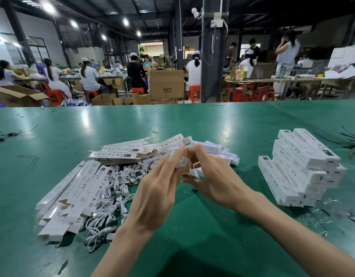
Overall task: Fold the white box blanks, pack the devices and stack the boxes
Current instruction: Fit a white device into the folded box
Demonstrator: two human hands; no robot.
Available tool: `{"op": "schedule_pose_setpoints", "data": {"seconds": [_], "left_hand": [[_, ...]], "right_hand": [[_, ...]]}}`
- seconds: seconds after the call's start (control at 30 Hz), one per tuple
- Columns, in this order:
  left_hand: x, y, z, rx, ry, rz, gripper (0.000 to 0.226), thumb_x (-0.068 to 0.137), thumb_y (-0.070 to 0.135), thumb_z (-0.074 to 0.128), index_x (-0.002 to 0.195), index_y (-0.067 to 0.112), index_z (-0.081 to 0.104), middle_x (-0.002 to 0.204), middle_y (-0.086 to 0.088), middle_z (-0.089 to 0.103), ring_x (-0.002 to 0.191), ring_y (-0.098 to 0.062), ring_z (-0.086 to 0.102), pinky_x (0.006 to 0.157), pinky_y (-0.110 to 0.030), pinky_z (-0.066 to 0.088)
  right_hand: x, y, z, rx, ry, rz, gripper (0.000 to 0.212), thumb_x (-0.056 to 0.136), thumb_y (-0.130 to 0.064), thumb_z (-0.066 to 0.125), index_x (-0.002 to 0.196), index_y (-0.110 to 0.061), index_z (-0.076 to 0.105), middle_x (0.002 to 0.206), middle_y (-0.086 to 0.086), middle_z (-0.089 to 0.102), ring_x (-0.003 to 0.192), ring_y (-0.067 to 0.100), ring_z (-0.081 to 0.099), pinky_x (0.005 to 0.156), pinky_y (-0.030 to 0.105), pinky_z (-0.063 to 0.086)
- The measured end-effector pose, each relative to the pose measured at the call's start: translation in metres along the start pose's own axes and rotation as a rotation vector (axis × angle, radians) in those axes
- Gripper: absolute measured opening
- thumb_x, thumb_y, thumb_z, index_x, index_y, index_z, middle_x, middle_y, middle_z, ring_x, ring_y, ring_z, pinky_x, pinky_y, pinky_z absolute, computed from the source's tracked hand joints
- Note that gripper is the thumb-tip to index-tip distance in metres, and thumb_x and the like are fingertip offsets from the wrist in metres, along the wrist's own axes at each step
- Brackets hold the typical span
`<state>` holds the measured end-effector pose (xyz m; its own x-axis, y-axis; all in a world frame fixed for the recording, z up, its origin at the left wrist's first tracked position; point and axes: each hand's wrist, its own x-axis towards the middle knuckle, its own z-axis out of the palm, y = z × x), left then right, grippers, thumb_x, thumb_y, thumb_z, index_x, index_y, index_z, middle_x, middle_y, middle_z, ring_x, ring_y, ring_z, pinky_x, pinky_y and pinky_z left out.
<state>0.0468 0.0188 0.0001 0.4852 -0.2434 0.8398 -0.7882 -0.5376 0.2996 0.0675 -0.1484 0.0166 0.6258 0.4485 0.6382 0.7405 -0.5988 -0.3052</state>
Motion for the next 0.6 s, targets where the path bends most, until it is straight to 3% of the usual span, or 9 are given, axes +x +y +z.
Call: {"op": "schedule_pose_setpoints", "data": {"seconds": [0.07,0.1,0.3,0.43,0.6], "left_hand": [[0.0,-0.001,-0.002,0.037,0.056,-0.021,0.025,0.096,0.024,0.05,0.121,0.02,0.048,0.089,0.007,0.063,0.07,-0.003,0.056,0.059,-0.022,0.048],[0.001,-0.001,-0.004,0.061,0.071,-0.01,0.02,0.095,0.026,0.051,0.114,0.02,0.049,0.085,0.007,0.063,0.068,-0.004,0.055,0.058,-0.023,0.047],[0.002,-0.006,-0.002,0.205,0.052,0.078,0.013,0.091,0.006,0.063,0.101,0.001,0.07,0.09,-0.005,0.068,0.081,-0.023,0.062,0.07,-0.035,0.051],[-0.002,-0.01,0.001,0.256,0.023,0.073,0.037,0.074,-0.021,0.07,0.105,-0.002,0.071,0.097,-0.01,0.064,0.089,-0.026,0.06,0.073,-0.035,0.052],[-0.004,-0.01,0.006,0.251,0.0,0.043,0.051,0.07,-0.022,0.071,0.113,0.004,0.065,0.105,-0.006,0.058,0.098,-0.022,0.056,0.08,-0.03,0.05]], "right_hand": [[0.0,-0.001,0.0,0.004,0.009,0.024,0.04,0.084,-0.013,0.073,0.109,-0.008,0.041,0.091,0.009,0.063,0.084,0.034,0.06,0.074,0.051,0.051],[0.0,-0.002,0.0,0.007,0.015,0.033,0.04,0.084,-0.014,0.073,0.109,-0.008,0.041,0.092,0.008,0.064,0.085,0.034,0.061,0.075,0.051,0.051],[0.0,-0.003,-0.001,0.021,0.034,0.047,0.039,0.083,-0.011,0.074,0.107,-0.006,0.043,0.09,0.008,0.063,0.08,0.034,0.06,0.071,0.052,0.05],[0.0,-0.002,0.0,0.003,0.048,0.054,0.04,0.082,-0.011,0.074,0.106,-0.008,0.042,0.087,0.008,0.062,0.077,0.036,0.06,0.069,0.052,0.05],[0.0,-0.002,0.001,-0.024,0.058,0.04,0.04,0.081,-0.01,0.075,0.105,-0.007,0.043,0.087,0.007,0.063,0.076,0.034,0.06,0.066,0.051,0.051]]}}
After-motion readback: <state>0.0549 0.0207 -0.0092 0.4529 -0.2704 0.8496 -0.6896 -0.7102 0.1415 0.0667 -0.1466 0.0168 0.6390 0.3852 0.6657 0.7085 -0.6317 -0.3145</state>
